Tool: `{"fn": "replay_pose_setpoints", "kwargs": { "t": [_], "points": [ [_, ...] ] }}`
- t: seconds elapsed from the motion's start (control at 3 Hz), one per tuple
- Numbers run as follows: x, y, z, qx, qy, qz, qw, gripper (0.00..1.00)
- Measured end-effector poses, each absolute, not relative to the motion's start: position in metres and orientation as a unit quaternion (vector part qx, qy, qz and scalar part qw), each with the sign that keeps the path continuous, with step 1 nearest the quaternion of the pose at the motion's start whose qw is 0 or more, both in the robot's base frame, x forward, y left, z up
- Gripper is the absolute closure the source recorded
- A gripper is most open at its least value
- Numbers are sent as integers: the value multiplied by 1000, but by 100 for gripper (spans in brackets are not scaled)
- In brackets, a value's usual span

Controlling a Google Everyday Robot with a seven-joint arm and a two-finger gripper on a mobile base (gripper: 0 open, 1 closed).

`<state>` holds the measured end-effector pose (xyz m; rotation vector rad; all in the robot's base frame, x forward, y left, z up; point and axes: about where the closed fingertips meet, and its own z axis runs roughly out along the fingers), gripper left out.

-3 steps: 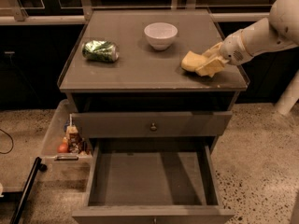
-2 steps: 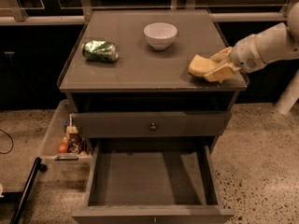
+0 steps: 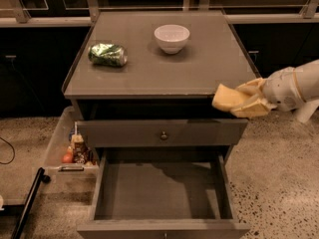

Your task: Place sponge into middle drawer

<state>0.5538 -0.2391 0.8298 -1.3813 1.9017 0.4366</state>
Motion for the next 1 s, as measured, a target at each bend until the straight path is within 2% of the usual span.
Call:
{"fn": "replay_pose_setpoints", "kwargs": {
  "t": [0.33, 1.0],
  "points": [
    [498, -237, 772, -544, 748, 165, 343, 100],
    [498, -225, 730, -543, 752, 188, 324, 100]
  ]
}}
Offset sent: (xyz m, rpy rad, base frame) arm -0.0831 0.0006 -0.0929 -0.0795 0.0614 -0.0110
